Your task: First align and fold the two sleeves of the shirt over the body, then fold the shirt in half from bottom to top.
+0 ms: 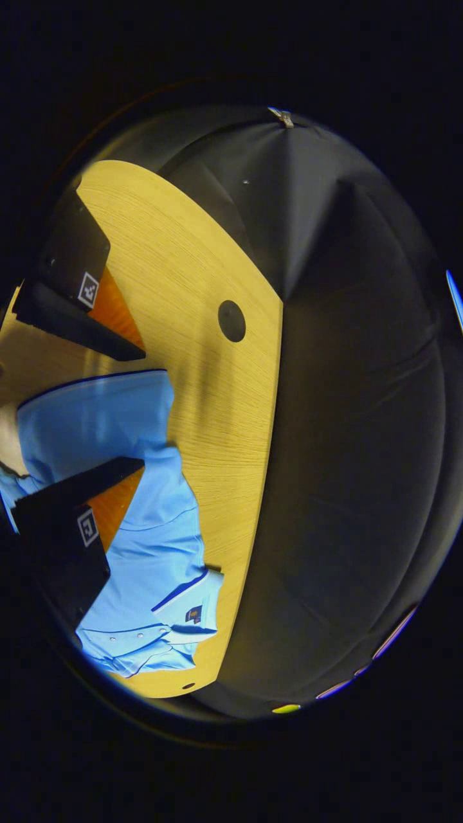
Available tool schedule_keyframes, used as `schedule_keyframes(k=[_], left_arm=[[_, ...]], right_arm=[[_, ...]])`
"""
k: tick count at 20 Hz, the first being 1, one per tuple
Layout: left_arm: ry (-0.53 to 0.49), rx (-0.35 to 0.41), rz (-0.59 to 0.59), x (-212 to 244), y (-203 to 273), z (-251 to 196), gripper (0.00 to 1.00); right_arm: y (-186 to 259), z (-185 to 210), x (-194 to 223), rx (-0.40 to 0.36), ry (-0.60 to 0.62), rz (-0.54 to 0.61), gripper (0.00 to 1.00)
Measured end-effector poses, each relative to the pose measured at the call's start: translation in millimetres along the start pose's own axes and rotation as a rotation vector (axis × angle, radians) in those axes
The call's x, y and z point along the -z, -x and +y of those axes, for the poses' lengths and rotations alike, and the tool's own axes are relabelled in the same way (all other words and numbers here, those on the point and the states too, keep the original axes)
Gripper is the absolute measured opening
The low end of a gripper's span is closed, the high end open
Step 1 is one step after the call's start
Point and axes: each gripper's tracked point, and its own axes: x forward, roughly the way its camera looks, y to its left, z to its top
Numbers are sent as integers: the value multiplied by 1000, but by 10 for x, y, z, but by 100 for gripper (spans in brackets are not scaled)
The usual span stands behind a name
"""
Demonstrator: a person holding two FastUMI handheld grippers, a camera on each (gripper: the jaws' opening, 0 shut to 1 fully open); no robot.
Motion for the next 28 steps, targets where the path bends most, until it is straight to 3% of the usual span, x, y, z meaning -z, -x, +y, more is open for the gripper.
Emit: schedule_keyframes(k=[3, 9, 17, 19, 20, 22, 24, 26, 28], left_arm=[[-4, 42, 18, 30, 13, -62, 84], [39, 86, 13, 22, 54, -253, 11], [-91, -13, -32, -294, 399, -400, 6], [-132, 10, -63, -471, 541, -672, 1], [-142, 27, -75, -542, 611, -843, 6], [-161, 56, -105, -620, 711, -1183, 6], [-162, 87, -108, -581, 750, -1521, 1], [-166, 111, -94, -469, 729, -1784, 10], [-181, 126, -90, -387, 697, -1961, 6]], right_arm=[[-46, -87, -93, -1, -11, -16, 98], [-249, -277, -64, -24, -14, 12, 98], [-111, -350, -167, -20, 46, -39, 98], [-43, -359, -170, -20, 57, -50, 98], [-27, -367, -160, -21, 61, -50, 98], [10, -385, -117, -24, 67, -44, 98], [32, -415, -85, -27, 70, -38, 99], [53, -466, -71, -27, 71, -34, 98], [61, -516, -47, -24, 79, -29, 99]])
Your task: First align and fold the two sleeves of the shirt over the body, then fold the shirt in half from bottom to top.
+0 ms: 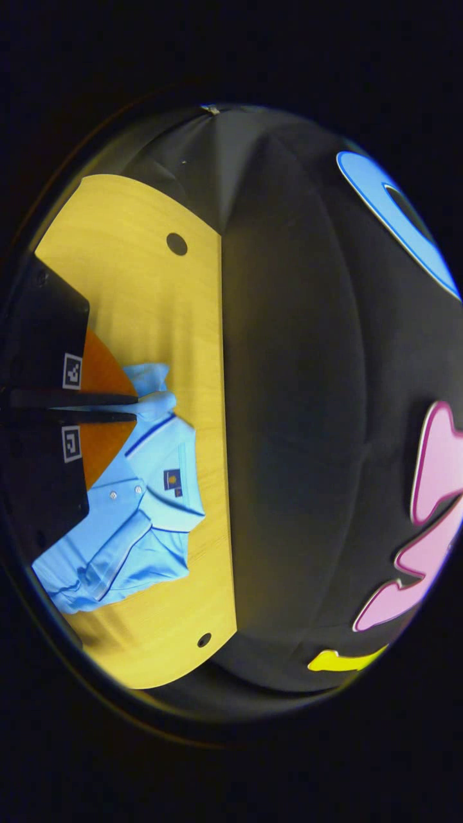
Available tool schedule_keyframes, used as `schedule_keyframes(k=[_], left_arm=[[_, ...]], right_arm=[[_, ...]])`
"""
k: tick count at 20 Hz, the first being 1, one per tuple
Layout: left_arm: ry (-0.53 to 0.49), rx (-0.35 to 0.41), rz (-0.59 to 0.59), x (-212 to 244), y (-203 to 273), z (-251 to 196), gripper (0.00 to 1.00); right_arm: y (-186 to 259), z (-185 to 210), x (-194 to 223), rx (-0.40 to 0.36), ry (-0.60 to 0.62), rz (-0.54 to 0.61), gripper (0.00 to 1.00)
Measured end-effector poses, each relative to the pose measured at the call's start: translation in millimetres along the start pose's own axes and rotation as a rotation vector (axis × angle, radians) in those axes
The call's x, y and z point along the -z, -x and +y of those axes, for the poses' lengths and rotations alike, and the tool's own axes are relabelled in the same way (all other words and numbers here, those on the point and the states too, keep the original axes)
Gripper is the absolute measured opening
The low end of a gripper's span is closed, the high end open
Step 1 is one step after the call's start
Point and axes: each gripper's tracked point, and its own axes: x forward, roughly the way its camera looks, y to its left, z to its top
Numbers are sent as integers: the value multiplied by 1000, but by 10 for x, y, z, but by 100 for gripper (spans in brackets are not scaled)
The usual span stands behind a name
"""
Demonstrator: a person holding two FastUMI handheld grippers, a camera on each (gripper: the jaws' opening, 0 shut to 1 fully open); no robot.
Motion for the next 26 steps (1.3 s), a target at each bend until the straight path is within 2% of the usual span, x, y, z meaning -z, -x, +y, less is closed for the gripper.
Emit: schedule_keyframes(k=[3, 5, 7, 10, 14, 17, 21, 23, 26], left_arm=[[41, 111, -27, -12, 146, -344, 51], [52, 131, -91, -99, 403, -336, 81], [57, 124, -151, -113, 774, -177, 94], [63, 116, -207, 43, 1424, 99, 96], [52, 95, -193, 598, 2183, 398, 97], [46, 90, -144, 1131, 2630, 527, 96], [72, 109, -43, 1866, 3072, 628, 97], [45, 87, 22, 2281, 3249, 724, 97], [12, 90, 100, 2773, 3437, 755, 97]], right_arm=[[47, -46, 51, 7, 8, 1, 98], [83, -29, 127, 10, 11, 13, 98], [159, 12, 225, 16, 17, 30, 98], [355, 91, 381, 39, 26, 51, 98], [650, 214, 654, 58, -10, 109, 98], [889, 318, 883, 67, -28, 163, 98], [1232, 479, 1290, 57, -118, 255, 98], [1404, 439, 1515, 83, -100, 295, 98], [1585, 463, 1697, 81, -109, 308, 98]])
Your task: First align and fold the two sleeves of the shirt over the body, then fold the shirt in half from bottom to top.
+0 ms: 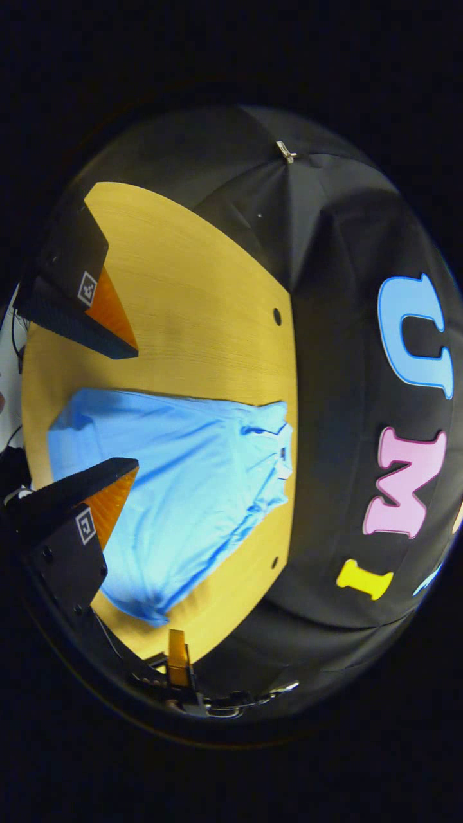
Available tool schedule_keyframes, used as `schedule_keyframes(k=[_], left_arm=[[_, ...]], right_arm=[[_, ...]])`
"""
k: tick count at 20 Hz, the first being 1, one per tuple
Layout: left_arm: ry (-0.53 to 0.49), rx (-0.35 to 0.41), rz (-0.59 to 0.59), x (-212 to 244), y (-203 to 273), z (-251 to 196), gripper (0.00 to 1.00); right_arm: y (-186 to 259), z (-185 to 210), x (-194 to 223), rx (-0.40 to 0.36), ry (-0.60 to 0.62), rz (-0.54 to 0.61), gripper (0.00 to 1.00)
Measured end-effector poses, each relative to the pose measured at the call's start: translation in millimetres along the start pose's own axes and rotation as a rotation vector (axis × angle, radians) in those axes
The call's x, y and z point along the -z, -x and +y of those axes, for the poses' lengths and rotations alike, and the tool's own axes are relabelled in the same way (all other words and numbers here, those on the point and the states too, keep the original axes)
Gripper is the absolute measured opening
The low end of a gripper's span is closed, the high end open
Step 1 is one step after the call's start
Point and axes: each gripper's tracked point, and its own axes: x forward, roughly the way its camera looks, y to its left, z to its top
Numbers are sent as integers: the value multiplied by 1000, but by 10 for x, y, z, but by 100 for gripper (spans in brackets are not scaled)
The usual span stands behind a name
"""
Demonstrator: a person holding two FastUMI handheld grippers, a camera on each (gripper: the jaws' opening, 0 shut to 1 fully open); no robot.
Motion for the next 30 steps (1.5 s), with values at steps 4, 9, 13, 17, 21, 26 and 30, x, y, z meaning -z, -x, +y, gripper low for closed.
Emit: schedule_keyframes(k=[4, 9, 13, 17, 21, 26, 30], left_arm=[[3, -2, 69, 383, -55, -104, 97], [93, -54, 151, 689, -224, -107, 96], [68, -76, 169, 691, -299, -124, 98], [25, -51, 184, 668, -324, -243, 83], [28, -37, 202, 644, -378, -340, 59], [62, 8, 181, 552, -436, -458, 18], [108, 22, 220, 503, -442, -459, 7]], right_arm=[[-107, 33, 225, 10, -4, 31, 98], [-336, 110, 418, 18, -20, 85, 99], [-424, 157, 354, 29, 54, 67, 99], [-442, 200, 375, 53, 102, 89, 95], [-471, 325, 401, 38, 94, 104, 53], [-495, 428, 390, 4, 76, 138, 2], [-487, 440, 354, -9, 56, 157, 6]])
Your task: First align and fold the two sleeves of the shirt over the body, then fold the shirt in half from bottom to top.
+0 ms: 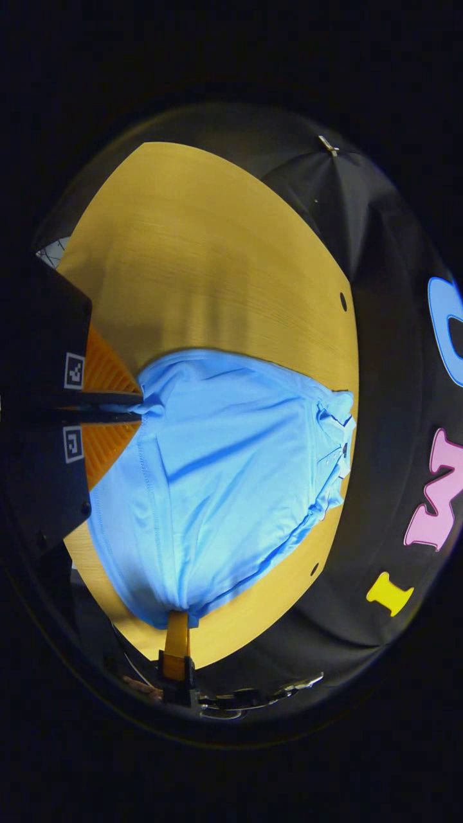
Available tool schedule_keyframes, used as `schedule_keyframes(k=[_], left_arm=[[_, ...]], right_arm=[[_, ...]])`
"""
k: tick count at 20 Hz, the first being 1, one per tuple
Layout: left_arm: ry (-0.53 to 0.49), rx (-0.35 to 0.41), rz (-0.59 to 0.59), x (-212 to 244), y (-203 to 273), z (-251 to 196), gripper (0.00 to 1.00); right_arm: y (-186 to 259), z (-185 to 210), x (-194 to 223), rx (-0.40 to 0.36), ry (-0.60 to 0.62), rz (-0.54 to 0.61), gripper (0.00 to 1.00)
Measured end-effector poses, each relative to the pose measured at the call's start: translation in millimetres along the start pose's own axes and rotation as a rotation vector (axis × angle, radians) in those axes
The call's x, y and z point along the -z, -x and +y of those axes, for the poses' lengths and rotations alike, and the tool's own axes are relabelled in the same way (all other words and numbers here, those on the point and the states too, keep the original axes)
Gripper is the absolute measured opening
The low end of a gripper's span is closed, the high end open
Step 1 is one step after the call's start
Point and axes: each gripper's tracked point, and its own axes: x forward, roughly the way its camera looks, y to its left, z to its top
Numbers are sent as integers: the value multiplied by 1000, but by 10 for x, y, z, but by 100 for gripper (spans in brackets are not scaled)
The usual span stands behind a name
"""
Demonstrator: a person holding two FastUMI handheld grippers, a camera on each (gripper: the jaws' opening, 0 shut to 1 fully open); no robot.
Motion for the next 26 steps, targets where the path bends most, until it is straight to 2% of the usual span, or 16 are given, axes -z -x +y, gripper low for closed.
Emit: schedule_keyframes(k=[3, 6, 9, 10, 11, 14, 15, 17, 19, 20, 26], left_arm=[[22, -1, 9, -159, 79, 21, 6], [62, 20, 29, -454, 145, 1, 6], [79, 30, -10, -1011, 160, 64, 6], [86, 37, -23, -1207, 135, 88, 6], [99, 43, -41, -1425, 112, 113, 6], [117, 57, -103, -2059, 2, 187, 6], [115, 60, -125, -2274, -60, 210, 6], [118, 69, -156, -2645, -218, 225, 6], [108, 78, -181, -2969, -411, 233, 6], [92, 75, -187, -3101, -529, 240, 6], [-11, 74, -239, -3967, -1302, 189, 6]], right_arm=[[82, 63, -233, -13, 16, -24, 6], [142, 146, -635, -32, 36, -77, 6], [138, 213, -1119, -54, 19, -123, 6], [134, 237, -1329, -63, 10, -149, 0], [127, 258, -1525, -74, 3, -172, 6], [23, 336, -2146, -108, 11, -226, 6], [-32, 355, -2359, -109, 24, -255, 11], [-145, 432, -2769, -121, 42, -310, 0], [-280, 536, -3157, -136, 47, -360, 0], [-350, 571, -3350, -137, 52, -388, 6], [-916, 660, -4360, -127, 89, -494, 6]])
